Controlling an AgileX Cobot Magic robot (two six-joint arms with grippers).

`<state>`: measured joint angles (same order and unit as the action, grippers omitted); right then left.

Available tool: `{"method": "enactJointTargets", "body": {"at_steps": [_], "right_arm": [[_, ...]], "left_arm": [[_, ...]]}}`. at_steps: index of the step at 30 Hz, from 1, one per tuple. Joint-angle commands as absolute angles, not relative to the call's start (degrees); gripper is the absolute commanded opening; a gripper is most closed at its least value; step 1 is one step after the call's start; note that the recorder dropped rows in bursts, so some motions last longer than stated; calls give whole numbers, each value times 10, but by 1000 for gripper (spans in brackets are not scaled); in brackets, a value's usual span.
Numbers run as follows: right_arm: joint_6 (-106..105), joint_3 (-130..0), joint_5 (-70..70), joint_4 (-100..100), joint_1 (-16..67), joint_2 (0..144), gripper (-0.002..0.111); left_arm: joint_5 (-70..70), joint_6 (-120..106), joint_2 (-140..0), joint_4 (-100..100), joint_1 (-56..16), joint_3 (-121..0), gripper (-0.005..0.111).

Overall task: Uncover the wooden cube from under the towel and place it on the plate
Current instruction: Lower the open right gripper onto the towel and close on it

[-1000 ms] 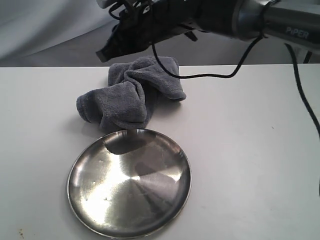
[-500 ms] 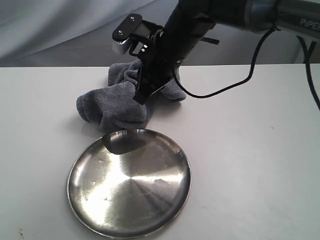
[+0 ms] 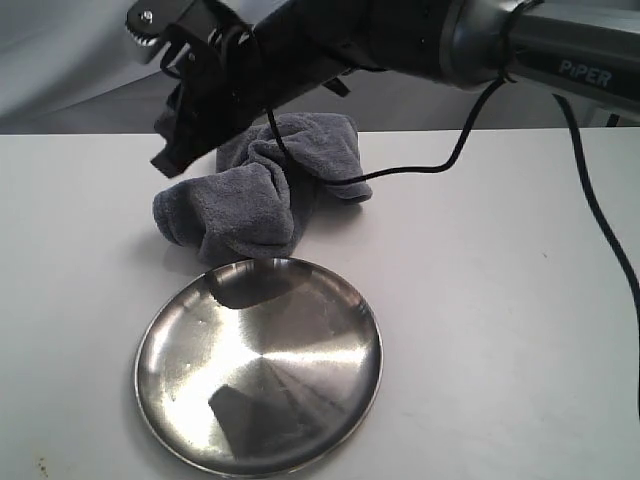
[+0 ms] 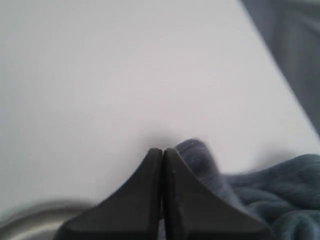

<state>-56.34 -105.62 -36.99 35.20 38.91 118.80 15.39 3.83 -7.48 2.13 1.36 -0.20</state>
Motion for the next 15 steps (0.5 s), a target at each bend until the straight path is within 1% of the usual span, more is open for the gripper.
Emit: {"method": "enactJointTargets", "body": {"at_steps": [1,3,5,7,9,12,14,15], "right_arm": [[-516,-1058,-240,364,381,1182,0],[-491,-1058,-231,362,373,1182,0],[-490,-1058,-253,360,361,1182,0],[-486,-1058,-317,360,354,1182,0],[-488,-1058,-411,327,354,1182,0],[-488,-1058,-446,286,354,1184,0],[-486,-1058,-452,275,354,1194,12],[-486,-1058,-458,273,355,1205,25]], "left_arm": [[148,40,-73,23,11,0,1],[148,40,-73,23,11,0,1],[148,40,-73,23,11,0,1],[148,40,-73,23,11,0,1],[148,40,-73,23,11,0,1],[148,40,-73,23,11,0,1],[148,40,-73,23,11,0,1],[148,40,-73,23,11,0,1]]}}
